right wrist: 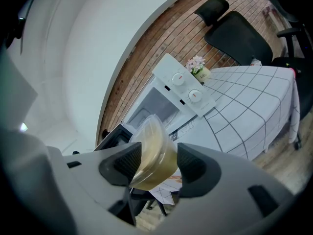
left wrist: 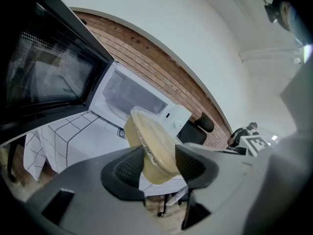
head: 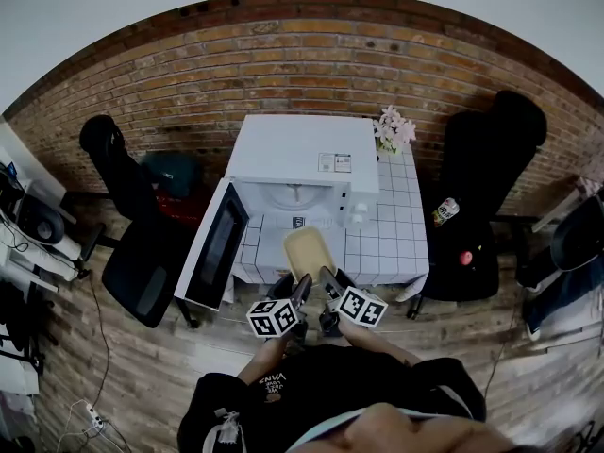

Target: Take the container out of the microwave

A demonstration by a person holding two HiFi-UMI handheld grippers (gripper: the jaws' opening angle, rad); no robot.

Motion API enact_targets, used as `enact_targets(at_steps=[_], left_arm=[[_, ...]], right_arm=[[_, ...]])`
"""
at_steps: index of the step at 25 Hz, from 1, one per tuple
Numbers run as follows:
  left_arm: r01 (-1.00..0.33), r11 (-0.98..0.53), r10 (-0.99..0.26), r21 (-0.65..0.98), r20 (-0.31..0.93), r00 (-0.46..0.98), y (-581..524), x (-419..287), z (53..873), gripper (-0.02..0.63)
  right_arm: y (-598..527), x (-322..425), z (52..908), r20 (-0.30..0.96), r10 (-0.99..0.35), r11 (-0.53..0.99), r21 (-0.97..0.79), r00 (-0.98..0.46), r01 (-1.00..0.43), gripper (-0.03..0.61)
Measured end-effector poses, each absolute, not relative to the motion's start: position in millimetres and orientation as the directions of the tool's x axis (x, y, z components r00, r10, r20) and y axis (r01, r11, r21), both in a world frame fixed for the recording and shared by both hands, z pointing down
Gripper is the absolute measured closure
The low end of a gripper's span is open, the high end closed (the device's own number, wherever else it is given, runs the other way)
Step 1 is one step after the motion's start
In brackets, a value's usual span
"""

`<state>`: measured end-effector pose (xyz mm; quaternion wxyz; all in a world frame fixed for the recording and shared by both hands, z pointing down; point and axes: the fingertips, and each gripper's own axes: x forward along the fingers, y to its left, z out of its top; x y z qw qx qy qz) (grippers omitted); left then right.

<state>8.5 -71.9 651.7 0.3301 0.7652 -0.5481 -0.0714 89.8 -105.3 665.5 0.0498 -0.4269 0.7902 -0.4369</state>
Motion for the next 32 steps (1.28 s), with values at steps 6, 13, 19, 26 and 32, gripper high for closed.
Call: enact_targets(at_steps=[6, 13, 19, 26, 32], left_arm=[[-0.792, -0.176, -0.887, 0.585, 0.256, 0.386, -61.7, 13.1, 652.1, 0.407], [-0.794, -0.167, -0.885, 0.585, 0.266, 0.383, -53.5, 21.0, 656.8, 0.408], [-0.793, -0.154, -0.885, 0.59, 0.274, 0.376, -46.0, 24.9, 661.6, 0.408], [-0.792, -0.142, -0.888, 0.594, 0.276, 0.367, -42.3, 25.6, 664.5, 0.41], [-0.79, -0.137, -0.888, 0.598, 0.279, 0.365, -39.2, 28.1, 664.3, 0.408]], right_arm=[[-95.2, 94.2, 665.8, 0.303, -0.706, 0.256, -0.734, -0.64, -0.629, 0.356], [-85.8, 102.2, 671.7, 0.315, -0.689, 0.254, -0.738, -0.652, -0.625, 0.357], [-79.2, 105.4, 676.6, 0.33, -0.676, 0.254, -0.735, -0.659, -0.628, 0.358], [-73.2, 106.1, 680.7, 0.341, -0.659, 0.259, -0.734, -0.67, -0.628, 0.359], [-71.1, 109.1, 680.1, 0.345, -0.659, 0.254, -0.734, -0.668, -0.63, 0.36]])
